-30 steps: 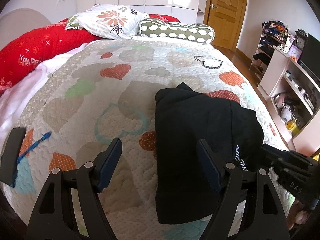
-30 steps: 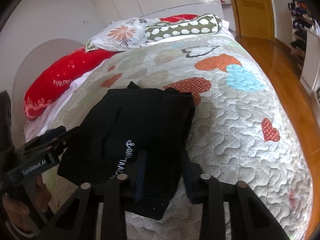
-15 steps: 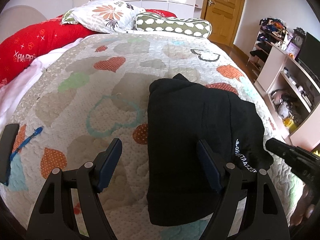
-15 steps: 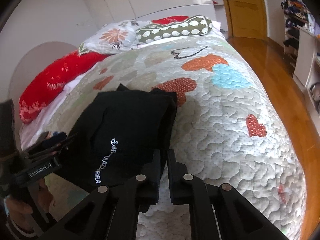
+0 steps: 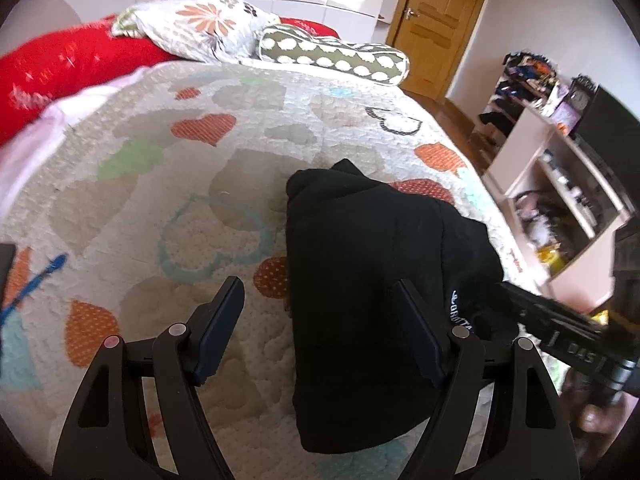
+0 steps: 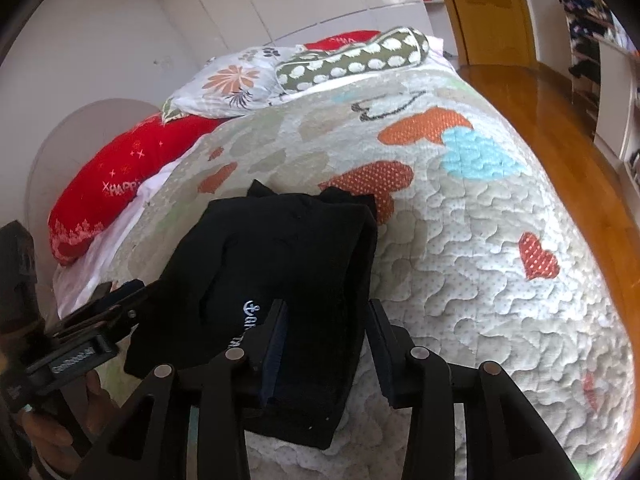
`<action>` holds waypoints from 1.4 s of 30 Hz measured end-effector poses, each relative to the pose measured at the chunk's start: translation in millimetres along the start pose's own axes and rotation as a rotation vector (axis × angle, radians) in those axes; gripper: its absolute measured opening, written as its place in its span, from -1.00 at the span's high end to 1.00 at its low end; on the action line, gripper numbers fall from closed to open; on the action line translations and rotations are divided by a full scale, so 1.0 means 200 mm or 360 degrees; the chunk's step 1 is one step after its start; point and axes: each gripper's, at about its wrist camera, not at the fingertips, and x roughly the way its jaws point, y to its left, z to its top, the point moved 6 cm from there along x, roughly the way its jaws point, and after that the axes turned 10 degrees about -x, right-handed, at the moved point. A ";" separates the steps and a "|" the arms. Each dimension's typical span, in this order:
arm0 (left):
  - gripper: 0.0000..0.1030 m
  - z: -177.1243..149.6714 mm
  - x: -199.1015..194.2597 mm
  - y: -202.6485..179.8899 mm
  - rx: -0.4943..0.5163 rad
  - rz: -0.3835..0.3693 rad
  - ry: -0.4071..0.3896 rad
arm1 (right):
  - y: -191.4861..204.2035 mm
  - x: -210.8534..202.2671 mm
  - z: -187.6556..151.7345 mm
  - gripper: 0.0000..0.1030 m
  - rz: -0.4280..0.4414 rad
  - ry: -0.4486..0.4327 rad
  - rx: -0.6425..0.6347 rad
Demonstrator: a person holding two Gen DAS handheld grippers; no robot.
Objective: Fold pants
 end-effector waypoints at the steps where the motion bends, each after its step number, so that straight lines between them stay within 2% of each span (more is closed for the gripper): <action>1: -0.52 0.00 0.01 0.01 -0.0013 -0.0016 0.0016 | -0.02 0.02 -0.01 0.12 0.0012 0.0005 0.0022; 6: -0.52 0.00 0.06 0.04 -0.0063 -0.0079 0.0104 | -0.06 0.06 -0.04 0.02 0.0089 0.0033 0.0118; 8: -0.52 0.00 0.07 0.04 -0.0074 -0.0110 0.0128 | -0.08 0.07 -0.04 -0.09 0.0125 0.0029 0.0150; 14: -0.52 -0.02 0.11 0.00 -0.0009 -0.0140 0.0176 | -0.08 0.10 -0.03 -0.19 0.0214 0.0027 0.0157; 18: -0.71 -0.05 0.17 0.01 -0.0018 -0.0190 0.0291 | -0.05 0.13 -0.03 -0.28 0.0270 0.0035 0.0123; 23: -0.81 -0.07 0.21 0.02 -0.0059 -0.0251 0.0375 | -0.05 0.17 -0.02 -0.36 0.0301 0.0019 0.0104; 27: -0.98 -0.08 0.24 -0.01 -0.0003 -0.0249 0.0416 | -0.05 0.19 0.00 -0.37 0.0347 0.0000 0.0132; 31: -0.99 -0.10 0.26 -0.04 0.0120 -0.0176 0.0409 | -0.06 0.22 0.02 -0.37 0.0395 -0.0038 0.0158; 39: -0.99 -0.10 0.26 -0.02 0.0127 -0.0172 0.0407 | -0.04 0.25 0.06 -0.36 0.0408 -0.0058 0.0152; 41: -0.98 -0.09 0.26 -0.03 0.0121 -0.0161 0.0386 | -0.03 0.26 0.07 -0.04 0.0385 -0.0069 0.0142; 42: -0.84 -0.09 0.26 -0.03 0.0118 -0.0157 0.0368 | -0.02 0.26 0.07 -0.02 0.0380 -0.0064 0.0129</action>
